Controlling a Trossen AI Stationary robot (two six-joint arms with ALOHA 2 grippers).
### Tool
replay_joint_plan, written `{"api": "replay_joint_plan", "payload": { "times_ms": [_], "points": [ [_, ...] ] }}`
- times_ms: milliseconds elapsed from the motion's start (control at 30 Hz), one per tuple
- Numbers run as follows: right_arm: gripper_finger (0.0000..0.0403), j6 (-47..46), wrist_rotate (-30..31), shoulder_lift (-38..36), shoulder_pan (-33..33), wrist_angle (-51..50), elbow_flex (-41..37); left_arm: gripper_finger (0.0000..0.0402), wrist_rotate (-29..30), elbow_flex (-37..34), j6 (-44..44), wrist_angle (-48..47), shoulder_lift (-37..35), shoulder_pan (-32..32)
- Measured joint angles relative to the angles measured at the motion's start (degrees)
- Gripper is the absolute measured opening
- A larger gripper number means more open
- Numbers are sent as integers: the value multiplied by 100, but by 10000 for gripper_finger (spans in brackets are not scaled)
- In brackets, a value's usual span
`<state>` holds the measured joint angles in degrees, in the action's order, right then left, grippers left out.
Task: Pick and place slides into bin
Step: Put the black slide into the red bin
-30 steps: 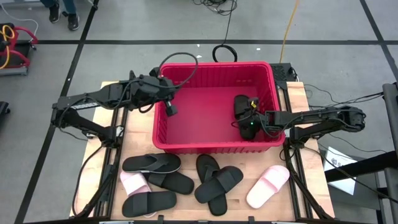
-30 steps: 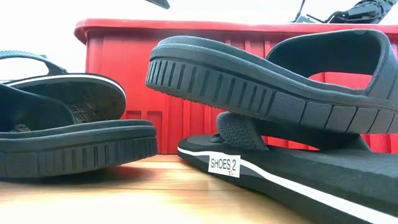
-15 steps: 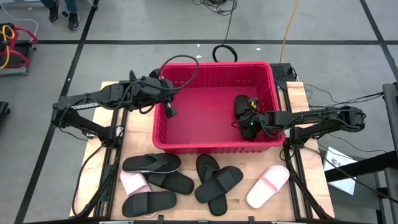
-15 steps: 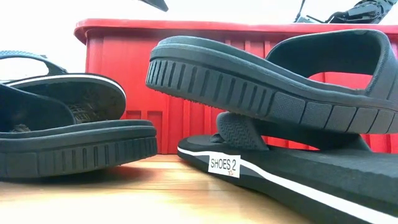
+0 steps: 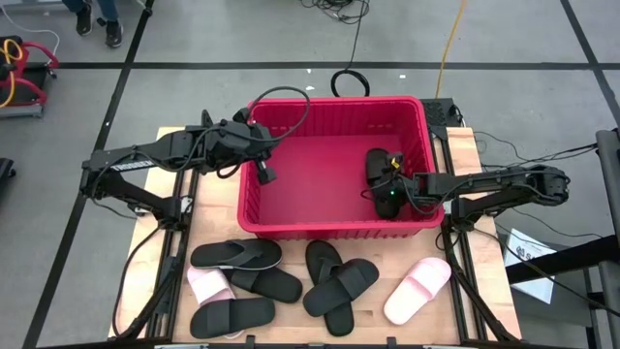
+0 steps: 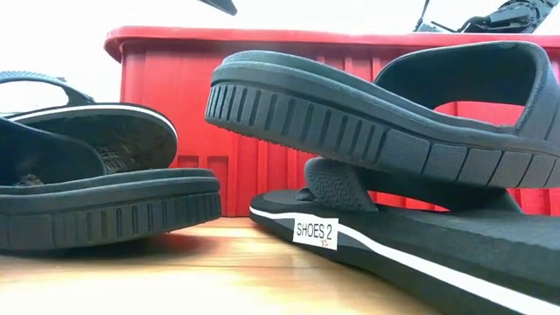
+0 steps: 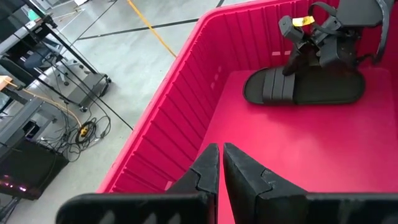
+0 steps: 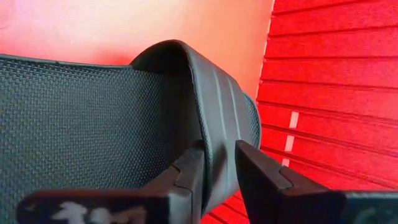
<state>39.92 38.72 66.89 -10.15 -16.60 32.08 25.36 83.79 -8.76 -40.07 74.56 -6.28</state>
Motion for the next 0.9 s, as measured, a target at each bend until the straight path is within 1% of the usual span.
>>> {"api": "replay_joint_plan", "payload": {
  "times_ms": [633, 800, 900],
  "points": [
    [159, 23, -2, 0, 0, 0, 0, 26, 4, 0, 0, 2, 0, -2],
    [169, 6, -2, 0, 0, 8, 0, 26, 4, 0, -12, -1, 0, -2],
    [168, -209, -4, 0, 0, 142, -1, 26, 4, -2, -35, -13, 0, -2]
  ]
}}
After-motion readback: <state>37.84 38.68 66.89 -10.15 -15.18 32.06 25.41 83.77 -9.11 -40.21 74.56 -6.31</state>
